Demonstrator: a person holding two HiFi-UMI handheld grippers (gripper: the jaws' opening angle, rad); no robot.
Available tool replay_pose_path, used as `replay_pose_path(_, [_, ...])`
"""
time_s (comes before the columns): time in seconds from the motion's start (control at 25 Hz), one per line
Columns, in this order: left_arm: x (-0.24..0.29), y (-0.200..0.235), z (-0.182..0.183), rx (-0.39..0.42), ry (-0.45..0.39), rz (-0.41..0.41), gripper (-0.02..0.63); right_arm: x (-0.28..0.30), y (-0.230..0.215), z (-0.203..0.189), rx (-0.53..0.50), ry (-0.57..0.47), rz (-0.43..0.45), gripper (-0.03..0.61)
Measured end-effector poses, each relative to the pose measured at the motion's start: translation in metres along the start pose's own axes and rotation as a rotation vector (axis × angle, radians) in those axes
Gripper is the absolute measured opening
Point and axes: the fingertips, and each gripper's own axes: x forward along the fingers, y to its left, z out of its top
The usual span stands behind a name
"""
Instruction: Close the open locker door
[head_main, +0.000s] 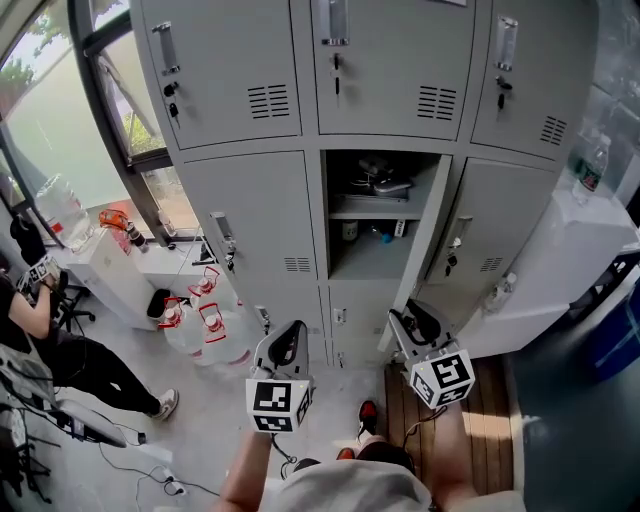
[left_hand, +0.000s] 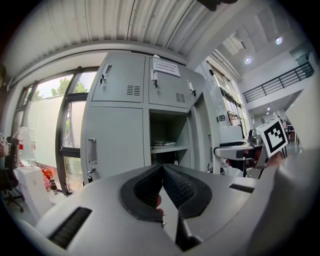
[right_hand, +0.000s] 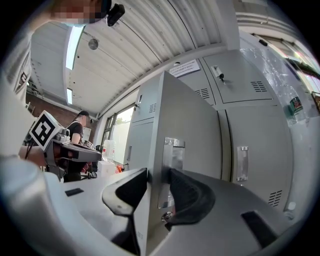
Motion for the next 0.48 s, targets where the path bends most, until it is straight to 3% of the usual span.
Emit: replay_pose_path(0.48, [0.006, 0.033, 0.001, -0.007, 0.008, 0.082, 0.021, 0.045, 0.022, 0.003, 0.01, -0.023, 0.105, 0.13])
